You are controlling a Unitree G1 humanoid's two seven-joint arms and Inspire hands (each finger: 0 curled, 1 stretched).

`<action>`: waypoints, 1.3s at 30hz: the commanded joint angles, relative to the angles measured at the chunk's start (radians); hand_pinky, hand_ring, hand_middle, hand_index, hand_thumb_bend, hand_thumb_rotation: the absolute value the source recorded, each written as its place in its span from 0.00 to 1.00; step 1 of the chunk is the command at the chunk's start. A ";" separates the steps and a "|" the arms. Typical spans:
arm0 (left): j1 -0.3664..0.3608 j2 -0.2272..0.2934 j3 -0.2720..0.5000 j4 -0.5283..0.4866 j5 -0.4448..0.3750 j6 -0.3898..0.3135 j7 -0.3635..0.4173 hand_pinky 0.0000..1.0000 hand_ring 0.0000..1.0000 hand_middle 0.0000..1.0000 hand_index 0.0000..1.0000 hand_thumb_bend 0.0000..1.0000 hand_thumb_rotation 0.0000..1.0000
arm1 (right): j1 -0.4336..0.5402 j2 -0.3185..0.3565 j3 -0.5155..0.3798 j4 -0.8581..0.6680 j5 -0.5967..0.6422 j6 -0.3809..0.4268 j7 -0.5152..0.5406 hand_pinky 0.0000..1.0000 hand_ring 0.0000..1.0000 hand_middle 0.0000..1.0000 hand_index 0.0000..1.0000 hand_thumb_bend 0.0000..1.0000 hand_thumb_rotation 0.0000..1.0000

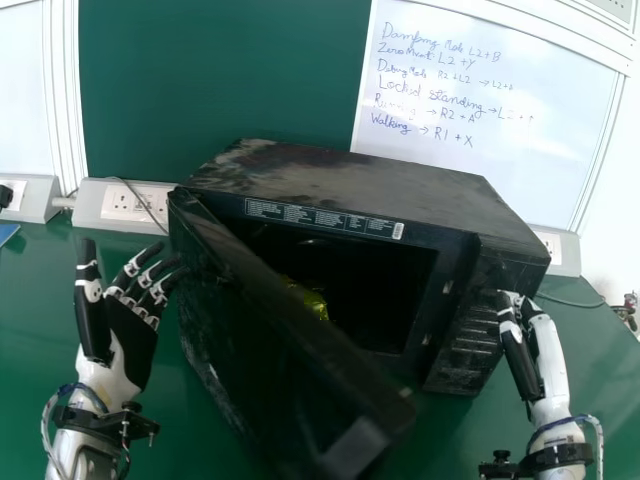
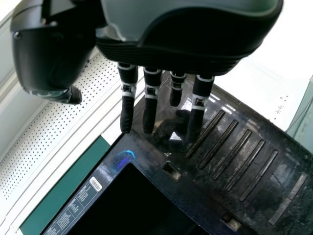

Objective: Put biscuit inside oven

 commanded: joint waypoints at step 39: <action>-0.171 -0.041 -0.098 0.175 0.097 0.012 -0.040 0.77 0.76 0.75 0.79 0.72 0.51 | 0.028 -0.010 -0.035 -0.034 0.005 0.016 -0.027 0.52 0.66 0.78 0.74 0.60 0.05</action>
